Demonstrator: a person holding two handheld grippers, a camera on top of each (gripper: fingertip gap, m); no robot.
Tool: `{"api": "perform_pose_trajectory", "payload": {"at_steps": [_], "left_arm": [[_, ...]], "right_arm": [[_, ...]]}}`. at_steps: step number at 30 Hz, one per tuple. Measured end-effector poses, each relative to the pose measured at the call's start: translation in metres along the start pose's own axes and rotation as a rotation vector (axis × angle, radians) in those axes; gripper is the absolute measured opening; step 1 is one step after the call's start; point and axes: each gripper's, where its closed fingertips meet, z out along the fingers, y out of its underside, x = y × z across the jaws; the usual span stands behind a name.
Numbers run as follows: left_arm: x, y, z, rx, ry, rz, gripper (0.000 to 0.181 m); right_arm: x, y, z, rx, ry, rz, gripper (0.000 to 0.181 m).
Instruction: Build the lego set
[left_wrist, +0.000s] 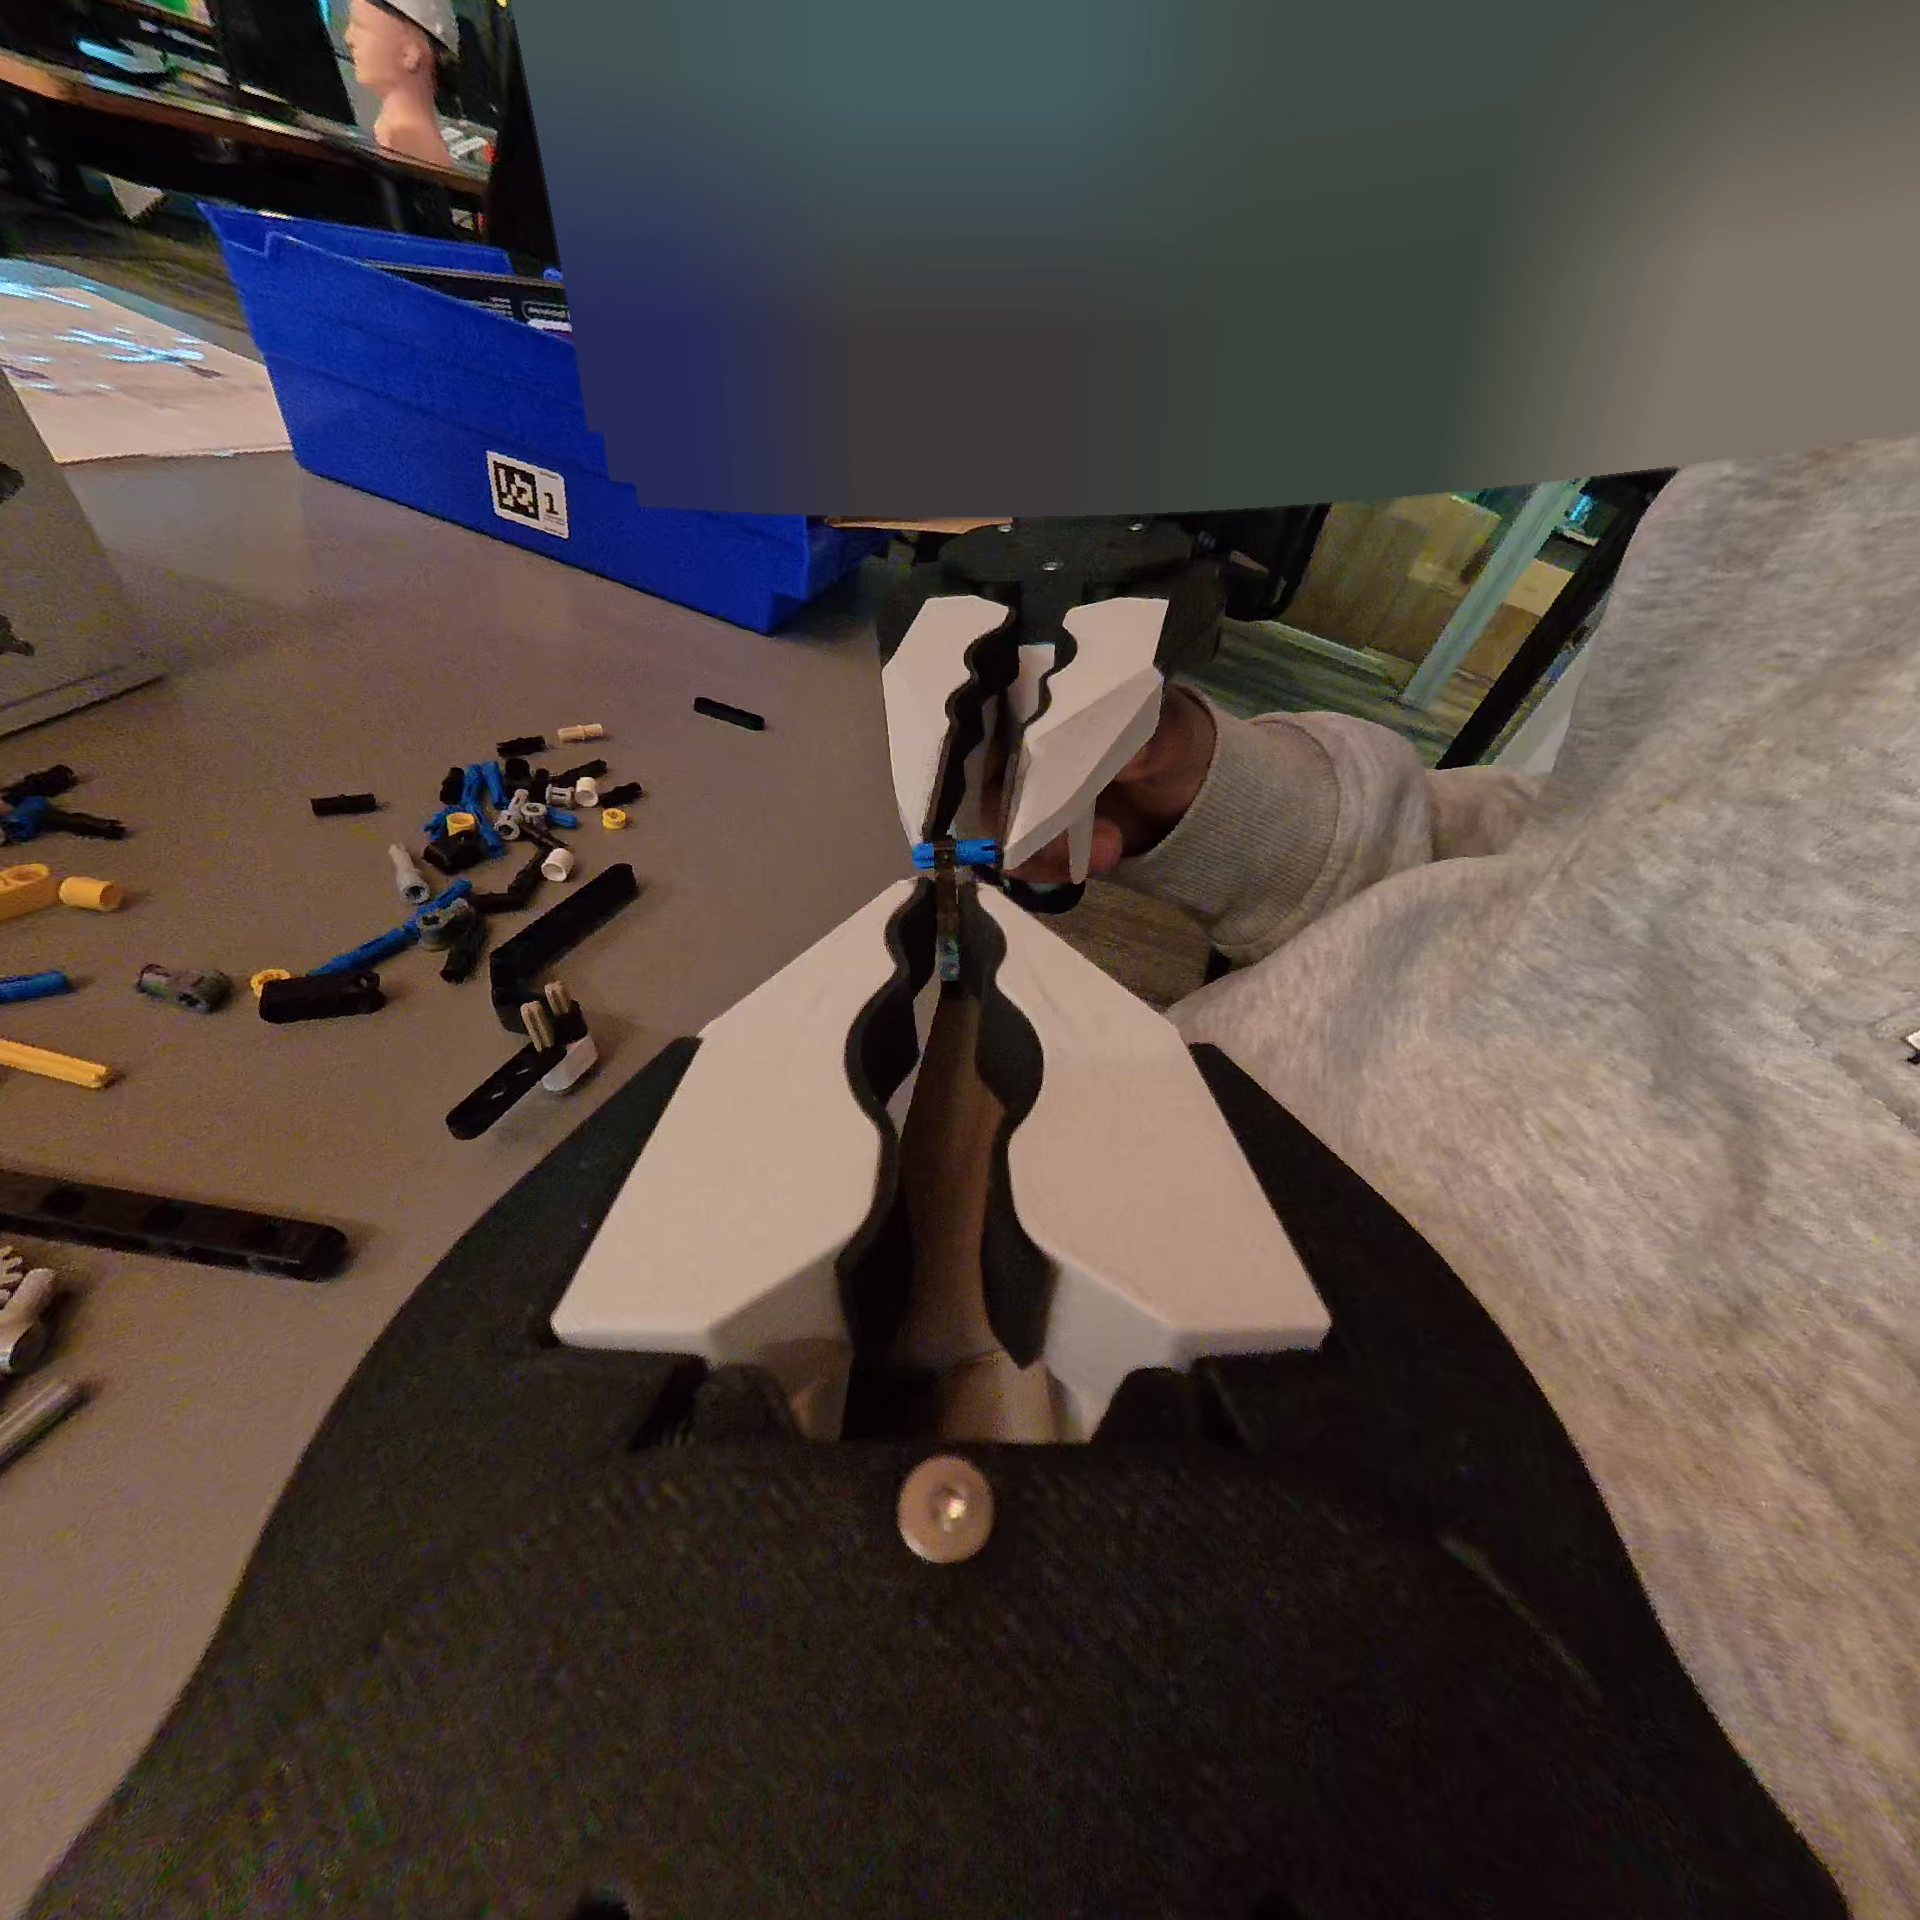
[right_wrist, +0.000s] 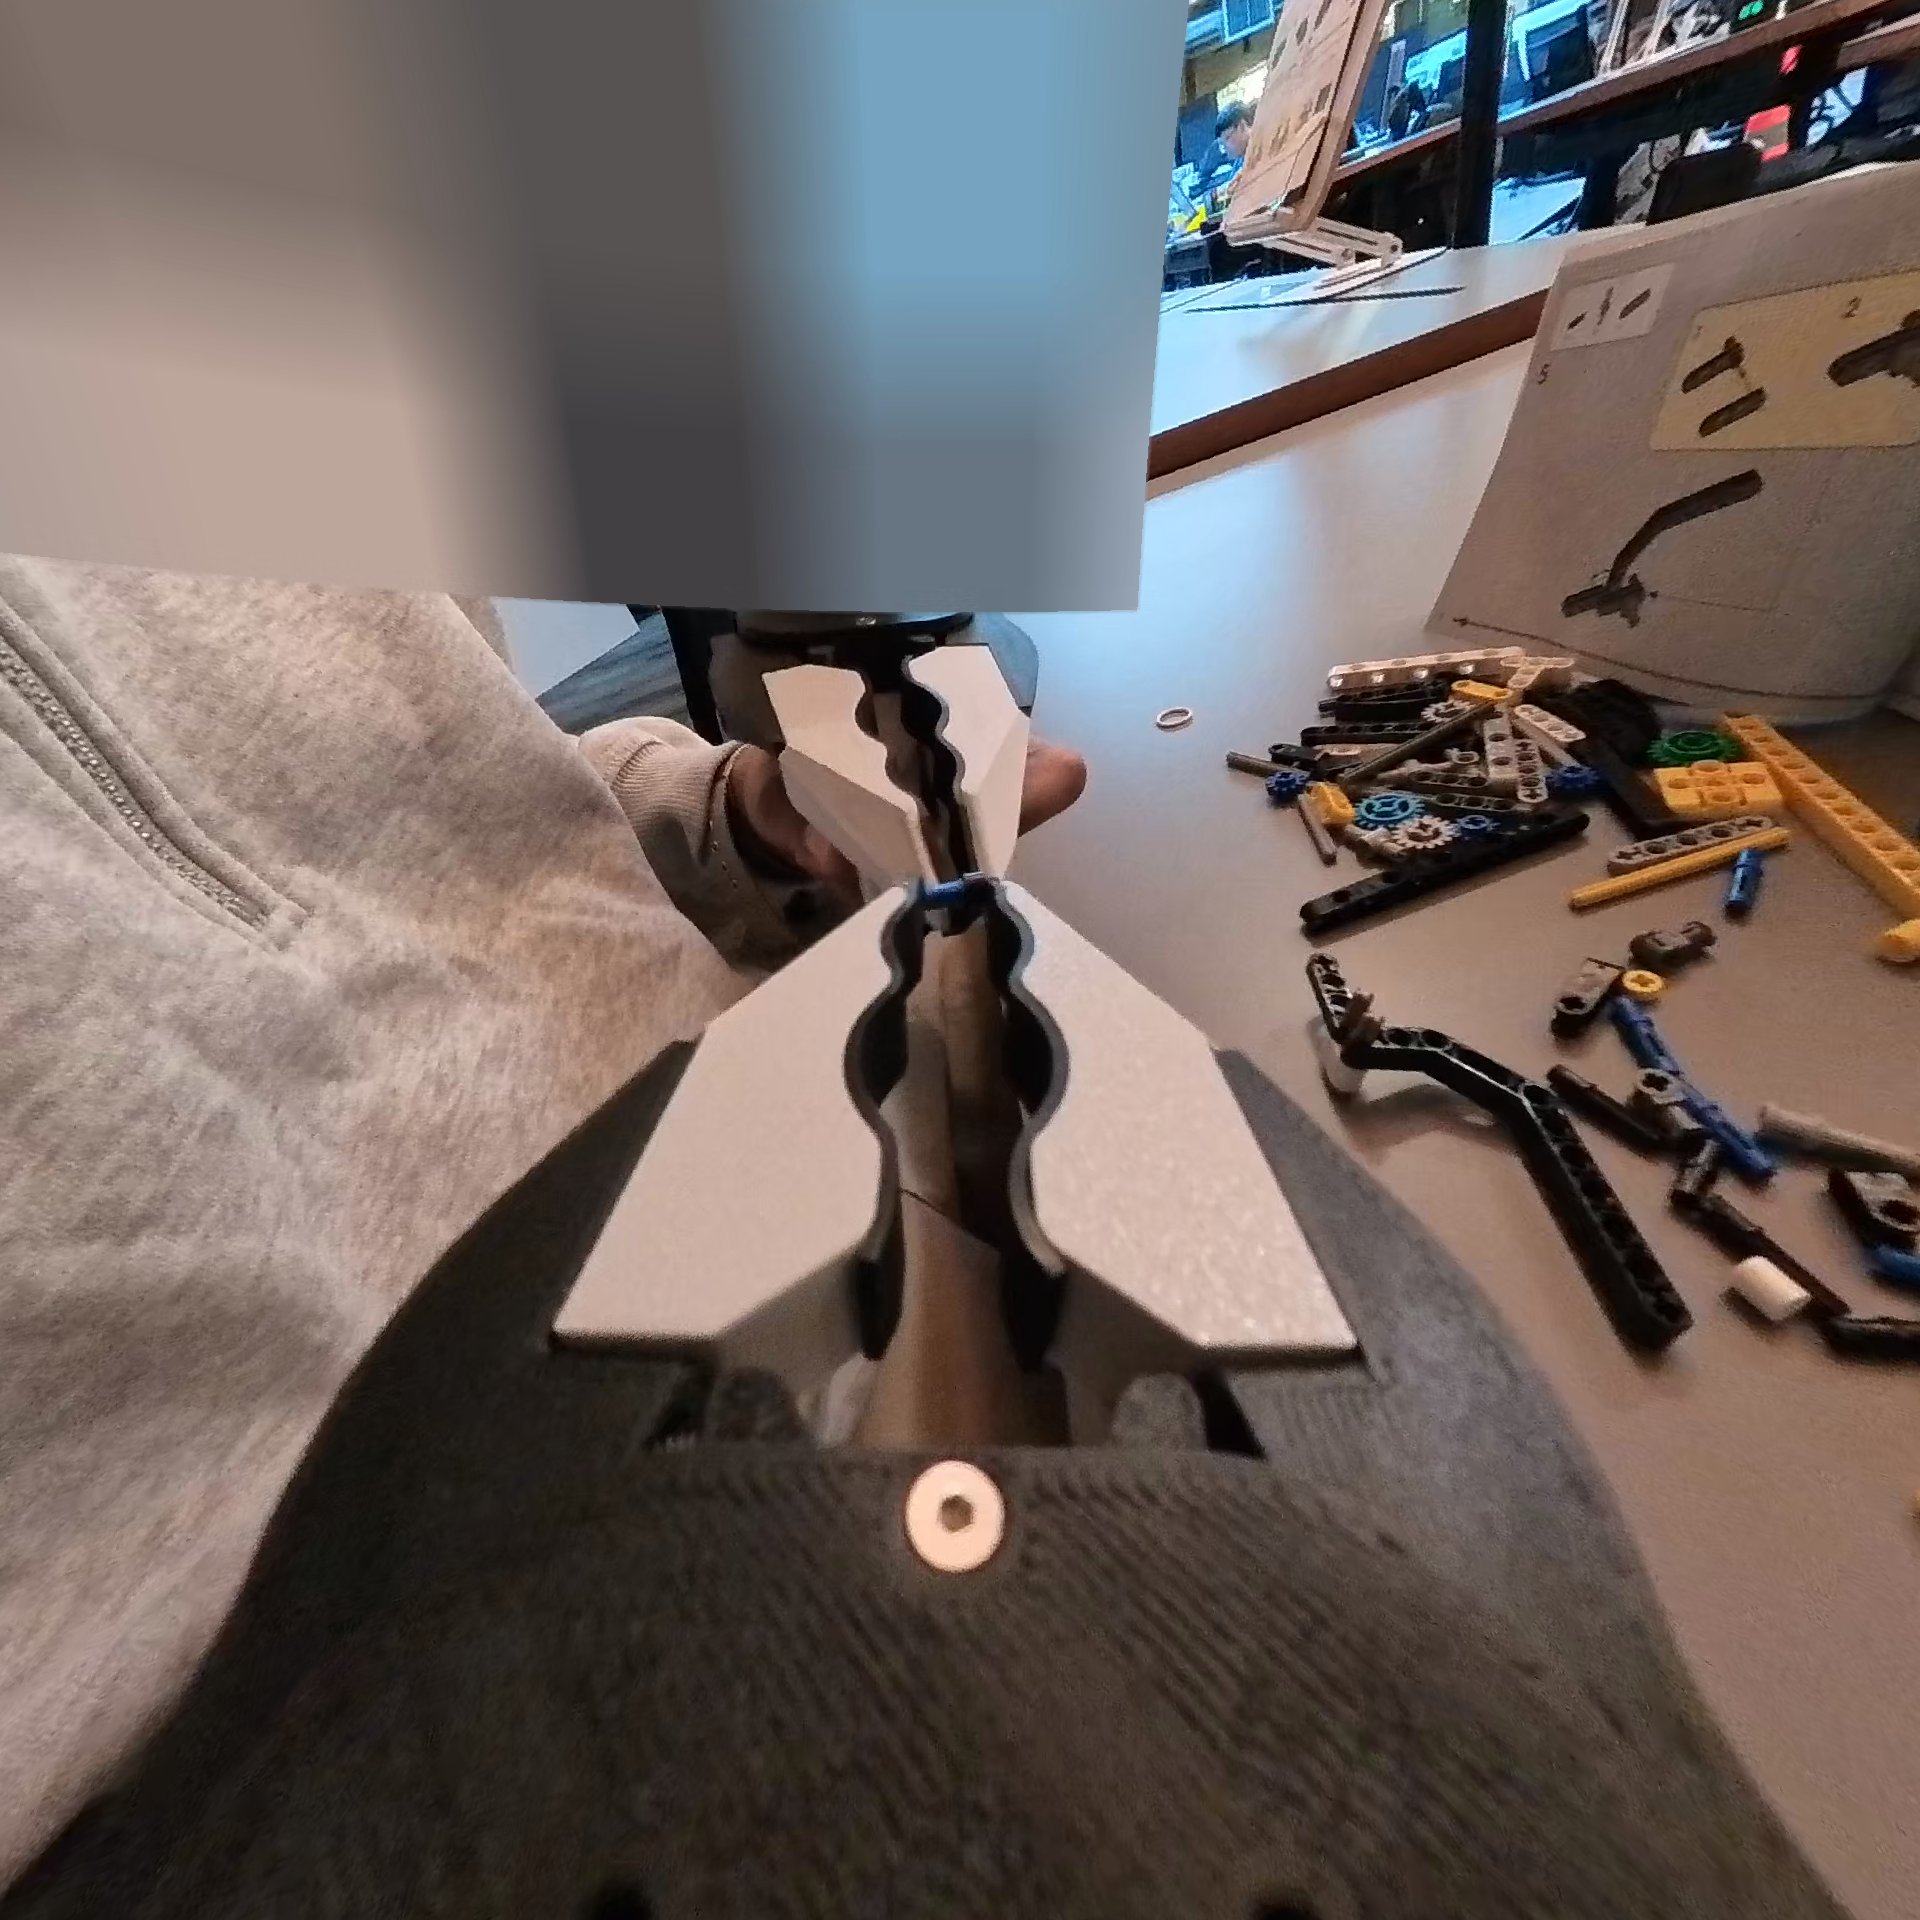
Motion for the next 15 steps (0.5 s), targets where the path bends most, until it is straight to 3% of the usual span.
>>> {"api": "perform_pose_trajectory", "payload": {"at_steps": [15], "left_arm": [[-0.0053, -0.0011, -0.0008, 0.003, -0.048, 0.054, 0.001]], "right_arm": [[0.0044, -0.0015, 0.0017, 0.029, 0.017, -0.014, 0.010]]}}
